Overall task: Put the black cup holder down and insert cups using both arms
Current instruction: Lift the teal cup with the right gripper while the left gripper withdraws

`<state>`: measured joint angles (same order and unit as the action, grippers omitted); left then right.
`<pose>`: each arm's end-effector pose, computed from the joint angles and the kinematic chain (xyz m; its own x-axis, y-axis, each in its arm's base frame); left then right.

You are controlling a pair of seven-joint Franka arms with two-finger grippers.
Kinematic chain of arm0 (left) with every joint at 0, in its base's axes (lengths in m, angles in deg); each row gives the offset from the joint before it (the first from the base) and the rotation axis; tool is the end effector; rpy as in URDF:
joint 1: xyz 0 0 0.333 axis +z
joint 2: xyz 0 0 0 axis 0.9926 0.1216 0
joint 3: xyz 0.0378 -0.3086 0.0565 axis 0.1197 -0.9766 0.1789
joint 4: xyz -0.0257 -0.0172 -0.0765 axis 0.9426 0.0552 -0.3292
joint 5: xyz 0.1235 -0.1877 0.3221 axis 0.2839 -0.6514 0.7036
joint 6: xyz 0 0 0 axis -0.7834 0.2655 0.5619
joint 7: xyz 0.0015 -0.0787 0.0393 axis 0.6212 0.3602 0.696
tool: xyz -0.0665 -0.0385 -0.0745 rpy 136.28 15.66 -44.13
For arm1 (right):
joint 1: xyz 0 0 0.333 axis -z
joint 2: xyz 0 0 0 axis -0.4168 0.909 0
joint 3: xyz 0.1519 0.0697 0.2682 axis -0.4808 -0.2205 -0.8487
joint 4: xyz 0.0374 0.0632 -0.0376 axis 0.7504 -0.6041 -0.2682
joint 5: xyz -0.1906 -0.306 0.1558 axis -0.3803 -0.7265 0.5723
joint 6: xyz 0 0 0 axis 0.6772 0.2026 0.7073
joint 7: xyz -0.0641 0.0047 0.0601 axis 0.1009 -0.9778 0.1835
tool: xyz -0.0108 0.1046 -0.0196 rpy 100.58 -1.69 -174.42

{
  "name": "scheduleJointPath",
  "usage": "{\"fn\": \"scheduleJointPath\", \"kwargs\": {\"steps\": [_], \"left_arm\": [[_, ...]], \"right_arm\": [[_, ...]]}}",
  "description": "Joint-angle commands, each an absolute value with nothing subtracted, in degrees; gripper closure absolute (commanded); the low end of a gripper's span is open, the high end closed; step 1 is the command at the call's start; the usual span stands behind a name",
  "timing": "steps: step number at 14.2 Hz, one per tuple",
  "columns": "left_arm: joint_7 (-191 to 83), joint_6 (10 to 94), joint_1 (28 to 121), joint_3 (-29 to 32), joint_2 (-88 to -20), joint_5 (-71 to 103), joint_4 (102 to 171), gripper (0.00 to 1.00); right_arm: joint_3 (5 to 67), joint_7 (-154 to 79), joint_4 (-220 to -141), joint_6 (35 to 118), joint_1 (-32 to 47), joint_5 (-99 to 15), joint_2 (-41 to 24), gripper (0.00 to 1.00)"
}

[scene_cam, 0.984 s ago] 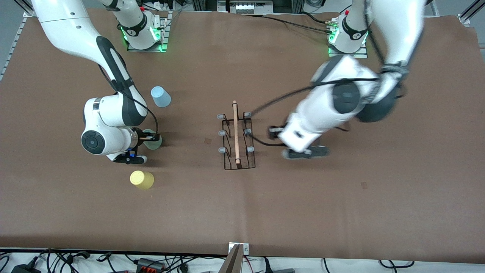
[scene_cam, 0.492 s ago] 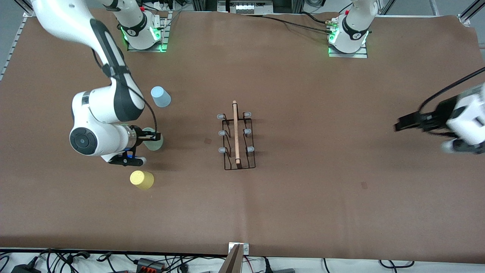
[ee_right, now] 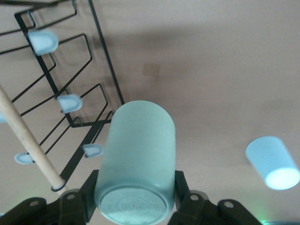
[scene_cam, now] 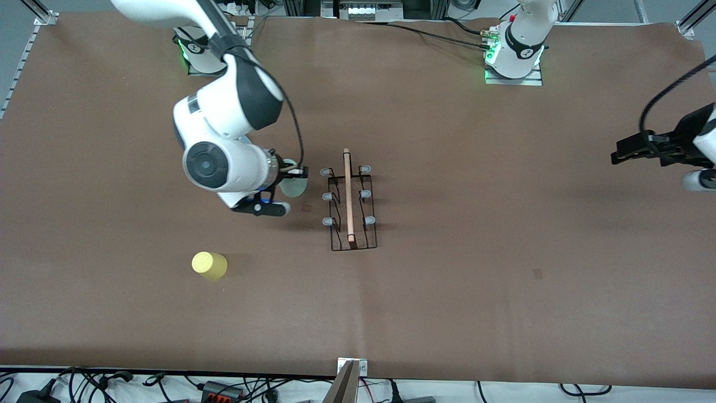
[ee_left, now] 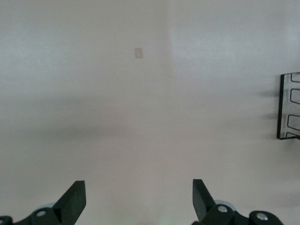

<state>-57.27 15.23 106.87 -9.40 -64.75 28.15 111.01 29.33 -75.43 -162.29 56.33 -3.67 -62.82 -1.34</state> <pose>0.6064 -0.0034 0.6049 0.9914 -0.0208 -0.1295 -0.0136 -0.9983 0.0569 0.5774 0.3540 0.3788 0.9209 -0.1070 -0.3749 -0.1437 -0.9870 -0.0714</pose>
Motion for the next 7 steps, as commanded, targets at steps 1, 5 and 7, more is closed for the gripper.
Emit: {"fn": "scheduleJointPath", "kwargs": {"steps": [1, 5, 7], "left_arm": [[-57.7, 15.8, 107.3, -10.0, -65.7, 29.7, 112.4, 0.0], [-58.4, 22.2, 102.7, -2.6, -78.5, 29.1, 129.6, 0.0], [-58.3, 25.5, 89.0, 11.2, -83.5, 29.0, 137.2, 0.0]], "right_arm": [[29.9, -79.4, -161.1, 56.4, -5.0, -60.2, -0.5, 0.76], [29.9, -79.7, -161.1, 57.4, -5.6, -55.9, -0.2, 0.76], [29.9, -79.8, -161.1, 58.3, -6.0, -55.8, 0.6, 0.76]]}}
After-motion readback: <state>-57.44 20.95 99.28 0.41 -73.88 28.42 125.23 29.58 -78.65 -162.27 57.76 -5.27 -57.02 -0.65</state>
